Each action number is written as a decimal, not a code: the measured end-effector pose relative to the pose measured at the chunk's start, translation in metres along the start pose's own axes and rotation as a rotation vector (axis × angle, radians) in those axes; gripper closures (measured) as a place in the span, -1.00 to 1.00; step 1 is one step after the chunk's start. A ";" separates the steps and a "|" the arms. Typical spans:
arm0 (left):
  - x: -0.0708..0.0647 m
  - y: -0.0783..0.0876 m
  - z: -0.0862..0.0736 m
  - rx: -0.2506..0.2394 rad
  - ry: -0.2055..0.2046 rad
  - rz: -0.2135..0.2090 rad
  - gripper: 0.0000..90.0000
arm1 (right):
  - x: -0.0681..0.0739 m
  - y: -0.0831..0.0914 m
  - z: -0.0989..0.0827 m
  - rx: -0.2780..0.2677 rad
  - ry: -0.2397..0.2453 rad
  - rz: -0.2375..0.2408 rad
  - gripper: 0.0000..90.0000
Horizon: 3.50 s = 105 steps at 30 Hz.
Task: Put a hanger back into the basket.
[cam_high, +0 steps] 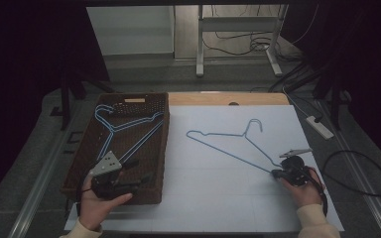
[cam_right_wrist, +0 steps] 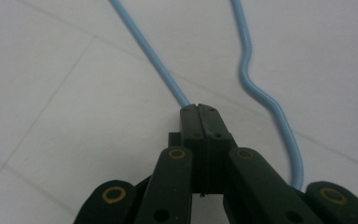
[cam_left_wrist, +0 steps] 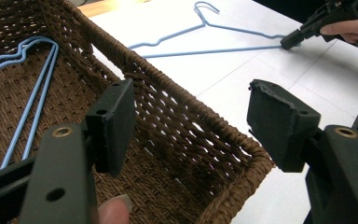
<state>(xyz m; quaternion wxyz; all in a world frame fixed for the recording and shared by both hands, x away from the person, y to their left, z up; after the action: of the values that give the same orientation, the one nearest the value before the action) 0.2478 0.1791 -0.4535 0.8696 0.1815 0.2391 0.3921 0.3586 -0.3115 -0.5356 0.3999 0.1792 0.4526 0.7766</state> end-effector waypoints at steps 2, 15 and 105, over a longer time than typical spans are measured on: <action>0.000 0.000 0.000 -0.001 0.000 0.001 -0.25 | -0.008 -0.003 0.003 -0.004 -0.016 -0.014 1.00; 0.001 0.002 0.000 -0.004 0.000 0.003 -0.25 | 0.030 -0.012 0.060 -0.101 0.057 0.088 1.00; 0.005 0.004 0.000 -0.011 0.002 0.017 -0.25 | 0.081 -0.048 0.128 -0.147 0.226 0.258 0.85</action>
<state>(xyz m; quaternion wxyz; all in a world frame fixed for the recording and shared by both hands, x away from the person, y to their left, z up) 0.2484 0.1857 -0.4534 0.8670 0.1783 0.2361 0.4010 0.4120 -0.1634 -0.5156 0.2557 0.1177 0.4099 0.8676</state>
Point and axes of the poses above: each handheld gripper's, and its own axes: y roughly backward along the jaws, z roughly out of its top, x roughly to its left, the point moved 4 cm from there along -y, roughly forward along the jaws, and after that the axes turned 9 degrees about y, right-handed, at the moved point
